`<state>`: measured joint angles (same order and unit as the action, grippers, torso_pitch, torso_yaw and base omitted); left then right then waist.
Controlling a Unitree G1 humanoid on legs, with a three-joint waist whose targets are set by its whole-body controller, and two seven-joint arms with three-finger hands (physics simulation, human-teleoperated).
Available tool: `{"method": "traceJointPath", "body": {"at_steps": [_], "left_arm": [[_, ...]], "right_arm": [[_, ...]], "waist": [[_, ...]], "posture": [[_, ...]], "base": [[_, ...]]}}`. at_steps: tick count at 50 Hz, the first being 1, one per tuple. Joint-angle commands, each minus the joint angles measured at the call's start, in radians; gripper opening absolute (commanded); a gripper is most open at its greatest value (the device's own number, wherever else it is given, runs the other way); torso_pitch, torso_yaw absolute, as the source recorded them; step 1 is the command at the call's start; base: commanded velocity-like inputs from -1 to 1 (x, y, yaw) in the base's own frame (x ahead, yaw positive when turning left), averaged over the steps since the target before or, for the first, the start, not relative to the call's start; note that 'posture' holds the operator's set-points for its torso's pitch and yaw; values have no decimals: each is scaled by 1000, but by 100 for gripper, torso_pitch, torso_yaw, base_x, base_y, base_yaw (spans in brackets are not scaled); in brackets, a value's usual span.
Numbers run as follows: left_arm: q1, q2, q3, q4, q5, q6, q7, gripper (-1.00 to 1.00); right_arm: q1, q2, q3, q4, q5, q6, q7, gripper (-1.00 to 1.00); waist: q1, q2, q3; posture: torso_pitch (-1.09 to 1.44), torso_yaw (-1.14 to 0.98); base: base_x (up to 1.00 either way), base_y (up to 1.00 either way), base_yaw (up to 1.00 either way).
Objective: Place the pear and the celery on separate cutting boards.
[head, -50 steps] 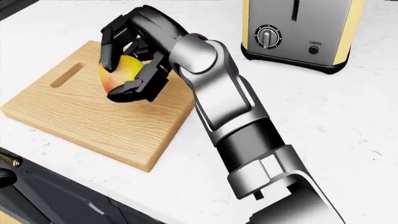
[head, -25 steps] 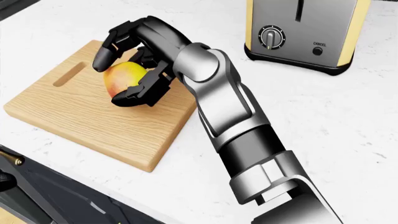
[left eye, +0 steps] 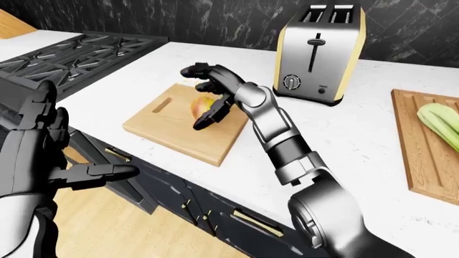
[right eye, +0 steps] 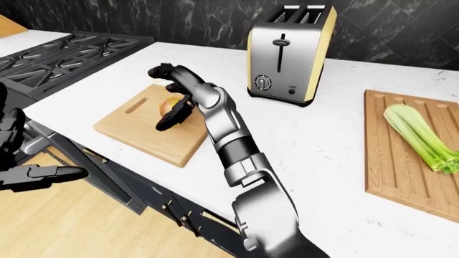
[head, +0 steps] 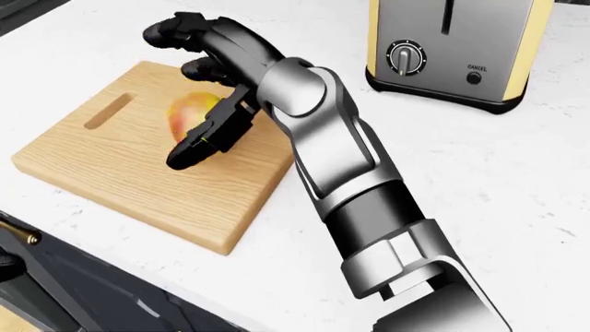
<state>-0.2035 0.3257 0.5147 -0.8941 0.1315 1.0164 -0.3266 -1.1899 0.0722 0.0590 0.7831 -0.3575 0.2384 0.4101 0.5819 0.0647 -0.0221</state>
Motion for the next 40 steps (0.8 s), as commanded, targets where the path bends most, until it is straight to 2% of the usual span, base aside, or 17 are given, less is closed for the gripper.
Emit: {"method": "traceJointPath", "body": {"at_steps": [1, 9, 14, 25, 28, 40], "left_arm": [[-20, 15, 9, -21, 6, -27, 10, 100], [-9, 11, 12, -23, 6, -35, 10, 100], [-3, 6, 16, -30, 4, -35, 8, 100], [-15, 18, 15, -36, 12, -17, 1, 100], [-15, 19, 18, -39, 12, -15, -1, 100], [-14, 22, 26, -49, 15, -5, -8, 100]], "right_arm": [[-40, -2, -6, -40, 4, -25, -8, 100], [-70, -19, -22, -43, 17, -20, -13, 100], [-90, -45, -31, -121, 40, 22, -8, 100], [6, -84, -30, -592, 60, 309, 55, 100], [73, -108, -24, -762, 50, 391, 90, 100], [170, -178, -48, -1111, 42, 604, 168, 100]], "waist": [[1, 5, -23], [1, 5, -21], [3, 3, -18], [9, -4, -11], [12, -8, -8], [14, -15, -4]], "posture": [[0, 51], [0, 51], [0, 51], [0, 51], [0, 51], [0, 51]], "base": [[0, 0, 0], [0, 0, 0], [0, 0, 0], [0, 0, 0], [0, 0, 0], [0, 0, 0]]}}
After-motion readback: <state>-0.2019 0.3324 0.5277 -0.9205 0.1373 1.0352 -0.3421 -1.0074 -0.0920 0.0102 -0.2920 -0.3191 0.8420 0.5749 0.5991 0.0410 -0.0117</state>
